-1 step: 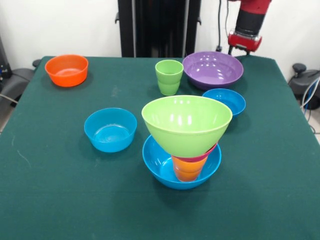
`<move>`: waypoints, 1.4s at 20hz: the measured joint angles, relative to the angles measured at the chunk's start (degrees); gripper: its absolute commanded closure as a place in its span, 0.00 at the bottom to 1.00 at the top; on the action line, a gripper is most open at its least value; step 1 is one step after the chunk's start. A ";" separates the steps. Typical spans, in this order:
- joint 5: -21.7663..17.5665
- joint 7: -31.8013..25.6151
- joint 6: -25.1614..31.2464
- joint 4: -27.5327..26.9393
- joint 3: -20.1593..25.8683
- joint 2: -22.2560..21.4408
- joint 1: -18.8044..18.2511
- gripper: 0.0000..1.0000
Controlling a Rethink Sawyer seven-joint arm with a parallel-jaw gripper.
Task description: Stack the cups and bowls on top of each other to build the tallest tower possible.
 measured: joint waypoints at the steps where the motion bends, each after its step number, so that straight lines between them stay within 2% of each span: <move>1: -0.45 0.00 1.74 0.26 0.15 -1.12 -0.47 0.00; 3: -1.66 0.00 5.63 1.17 0.66 -4.16 -1.94 0.00; 7: -2.49 0.00 8.83 1.86 0.80 -9.06 -4.21 0.00; 17: -2.73 0.00 8.84 1.78 0.70 -18.10 -9.48 0.00; 24: -3.93 0.00 8.86 1.81 2.38 -23.26 -14.49 0.00; 28: -4.70 0.00 8.86 1.75 3.33 -25.05 -16.17 0.00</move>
